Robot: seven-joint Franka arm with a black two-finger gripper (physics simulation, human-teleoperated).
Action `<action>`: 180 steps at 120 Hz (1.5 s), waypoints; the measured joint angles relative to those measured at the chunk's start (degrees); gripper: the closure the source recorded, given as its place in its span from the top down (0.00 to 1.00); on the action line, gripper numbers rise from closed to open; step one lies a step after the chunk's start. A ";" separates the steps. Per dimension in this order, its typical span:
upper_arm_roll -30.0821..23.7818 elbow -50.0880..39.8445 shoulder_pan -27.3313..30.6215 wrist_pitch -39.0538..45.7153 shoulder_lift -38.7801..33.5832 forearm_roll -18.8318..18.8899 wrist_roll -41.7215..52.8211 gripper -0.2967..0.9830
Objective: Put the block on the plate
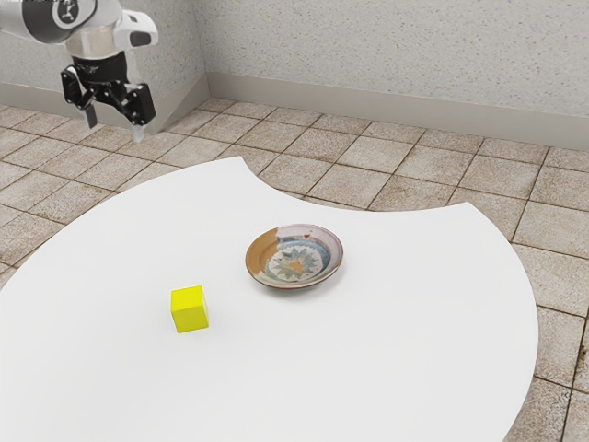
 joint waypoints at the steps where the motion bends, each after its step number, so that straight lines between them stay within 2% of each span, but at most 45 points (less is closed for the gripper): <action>1: 0.00 0.03 0.04 0.02 0.05 -0.01 0.05 0.77; 24: -0.79 -1.20 0.92 0.56 1.17 -0.20 0.91 0.77; 52: -0.88 -17.04 -0.25 9.89 3.65 -0.52 0.91 0.77; 93: -0.48 -30.46 -1.86 25.06 6.03 -6.31 -11.23 0.77; 118: 1.08 -31.74 -0.23 32.96 10.04 -11.24 -19.31 0.77; 148: 1.17 -31.76 -1.15 37.69 13.65 -13.85 -28.97 0.77; 180: 1.19 -31.51 -1.12 40.98 16.66 -14.55 -35.73 0.77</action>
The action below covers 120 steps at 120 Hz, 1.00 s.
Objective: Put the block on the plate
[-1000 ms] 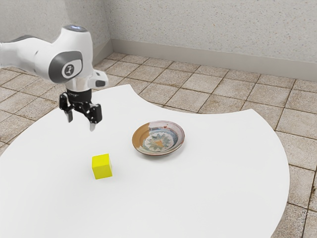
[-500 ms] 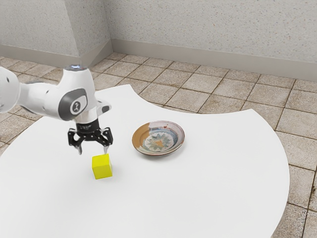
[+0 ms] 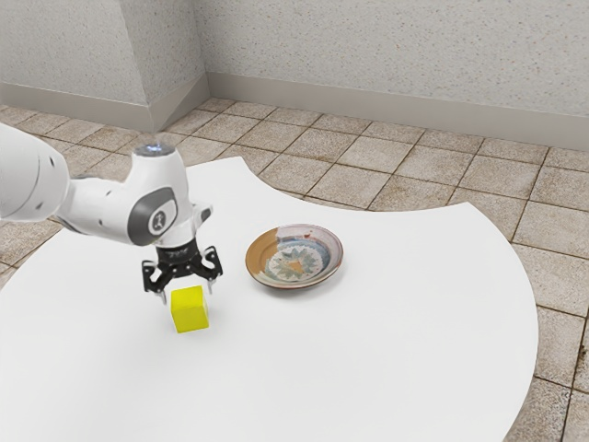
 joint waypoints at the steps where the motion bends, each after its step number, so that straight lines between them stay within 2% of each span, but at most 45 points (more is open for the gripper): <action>1: 0.00 0.00 0.01 0.07 0.09 -0.01 -0.16 0.77; 58: -0.02 0.27 0.08 1.82 3.01 -0.13 -6.53 0.77; 82: 0.01 0.27 0.08 1.89 2.96 -0.10 -8.03 0.65; 120: 0.03 0.27 0.04 1.44 1.97 -0.01 -9.77 0.57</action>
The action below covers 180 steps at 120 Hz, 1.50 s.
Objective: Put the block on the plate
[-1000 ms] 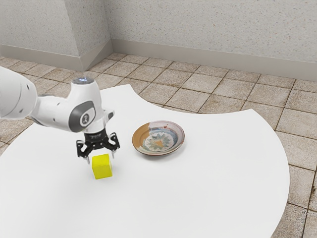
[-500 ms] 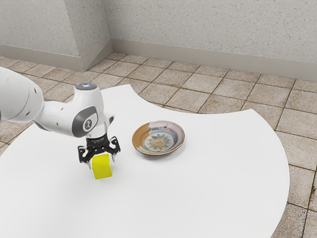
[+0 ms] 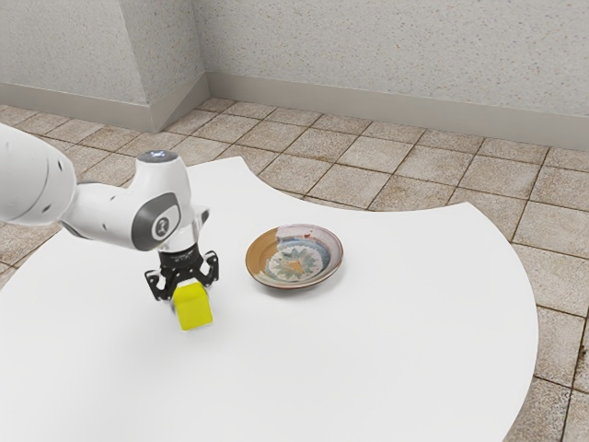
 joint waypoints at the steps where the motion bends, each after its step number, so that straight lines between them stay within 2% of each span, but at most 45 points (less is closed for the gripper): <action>1: 0.00 0.00 0.00 -0.03 -0.16 0.00 -0.04 0.57; 23: 0.00 0.56 -0.83 -1.37 -4.76 0.19 -0.81 0.56; 40: -0.17 6.68 -2.44 -3.25 -4.33 0.62 -1.30 0.56; 60: -4.32 15.99 -3.00 -5.20 0.56 0.84 -2.03 0.56; 83: -5.69 29.91 -2.88 -7.42 12.05 1.16 -2.81 0.56; 96: -6.47 33.29 -2.87 -7.94 15.87 1.33 -3.09 0.56; 108: -6.71 33.93 -2.87 -8.09 16.42 1.41 -3.24 0.64; 123: -6.76 32.93 -2.91 -8.34 14.67 1.40 -3.36 0.70; 148: -6.74 26.71 -4.15 -11.18 4.25 1.27 -2.77 0.74; 168: -4.27 26.36 -4.07 -15.24 -0.45 1.43 4.22 0.76; 180: -3.97 26.26 -3.87 -17.47 -2.72 2.81 8.57 0.76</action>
